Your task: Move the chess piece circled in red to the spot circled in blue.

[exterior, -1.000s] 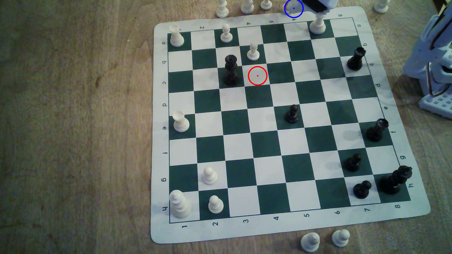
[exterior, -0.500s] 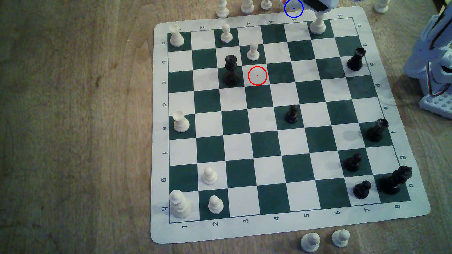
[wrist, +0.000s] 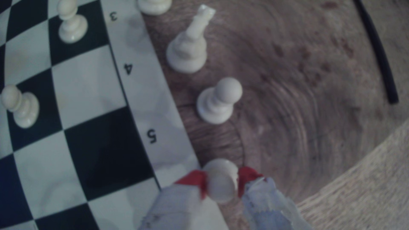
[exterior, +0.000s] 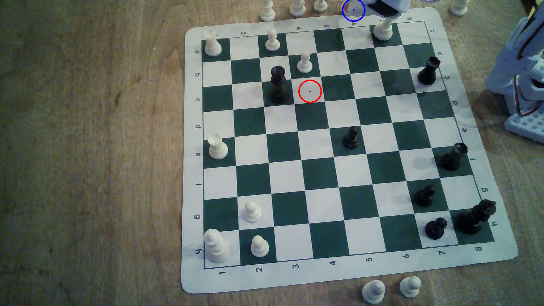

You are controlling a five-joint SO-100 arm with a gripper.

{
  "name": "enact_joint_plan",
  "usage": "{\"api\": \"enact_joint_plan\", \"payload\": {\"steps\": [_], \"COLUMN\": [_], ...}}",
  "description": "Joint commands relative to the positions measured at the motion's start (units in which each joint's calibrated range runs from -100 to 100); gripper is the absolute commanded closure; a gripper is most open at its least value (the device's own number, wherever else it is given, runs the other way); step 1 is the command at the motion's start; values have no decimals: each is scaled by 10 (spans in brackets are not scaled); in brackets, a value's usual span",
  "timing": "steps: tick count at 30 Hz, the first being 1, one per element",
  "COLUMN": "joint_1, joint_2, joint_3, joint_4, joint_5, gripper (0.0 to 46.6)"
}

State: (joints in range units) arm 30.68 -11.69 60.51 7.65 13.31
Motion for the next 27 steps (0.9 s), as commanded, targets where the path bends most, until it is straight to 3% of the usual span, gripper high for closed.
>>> {"api": "enact_joint_plan", "payload": {"steps": [1,5,9,15,21,23,25,27], "joint_1": [6,5,3,0,3,5,6,-4], "joint_2": [-34,-34,-33,-44,-106,-173,-236,-347], "joint_3": [-7,0,1,1,19,29,30,32], "joint_4": [-9,-29,-45,-88,-95,-61,-6,95], "joint_5": [-5,-11,-16,-36,-38,-40,-46,-67], "gripper": [266,218,199,194,199,254,393,451]}}
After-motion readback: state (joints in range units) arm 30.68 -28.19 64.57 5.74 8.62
